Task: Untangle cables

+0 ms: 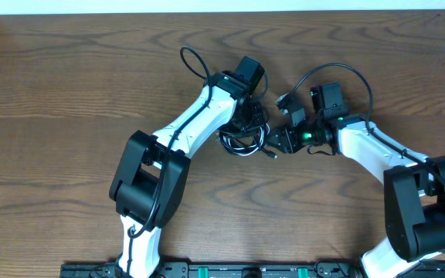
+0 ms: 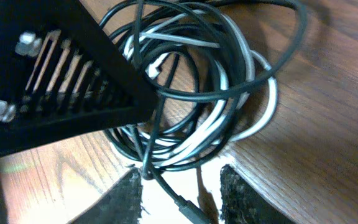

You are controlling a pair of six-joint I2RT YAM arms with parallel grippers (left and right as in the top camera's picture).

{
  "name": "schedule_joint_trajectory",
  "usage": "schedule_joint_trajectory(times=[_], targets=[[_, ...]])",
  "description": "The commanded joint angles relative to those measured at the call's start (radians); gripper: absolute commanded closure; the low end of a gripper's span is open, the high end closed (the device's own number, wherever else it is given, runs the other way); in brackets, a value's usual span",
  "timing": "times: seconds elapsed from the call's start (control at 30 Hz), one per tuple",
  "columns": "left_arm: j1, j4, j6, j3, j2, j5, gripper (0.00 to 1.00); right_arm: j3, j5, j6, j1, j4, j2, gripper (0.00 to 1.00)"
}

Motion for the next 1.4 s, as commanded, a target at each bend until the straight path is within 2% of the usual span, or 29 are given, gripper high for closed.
schedule_joint_trajectory(times=[0.0, 0.27, 0.47, 0.6, 0.67, 0.8, 1.1, 1.37], targets=[[-0.001, -0.007, 0.005, -0.018, 0.008, -0.021, 0.92, 0.01, 0.006, 0.019, 0.039, 0.0, 0.0, 0.58], [0.004, -0.023, 0.01, -0.018, 0.008, 0.0, 0.92, 0.01, 0.16, 0.199, 0.08, 0.001, 0.0, 0.61], [0.042, -0.029, 0.056, -0.018, 0.008, 0.156, 0.92, 0.01, 0.187, 0.222, 0.087, 0.019, 0.0, 0.61], [0.053, -0.028, 0.122, -0.018, 0.008, 0.186, 0.92, 0.01, 0.155, 0.267, 0.091, 0.039, 0.0, 0.57], [0.051, -0.022, 0.175, -0.018, 0.008, 0.186, 0.92, 0.01, 0.095, 0.304, 0.091, 0.058, 0.0, 0.57], [0.051, -0.03, 0.283, -0.018, 0.008, 0.182, 0.92, 0.01, 0.101, 0.362, 0.091, 0.061, 0.0, 0.56], [0.057, -0.039, 0.284, -0.018, 0.012, 0.156, 0.92, 0.01, 0.109, 0.421, 0.134, 0.048, 0.001, 0.56], [0.059, -0.045, 0.284, -0.018, 0.014, 0.156, 0.92, 0.01, 0.226, 0.527, 0.199, 0.056, 0.025, 0.55]])
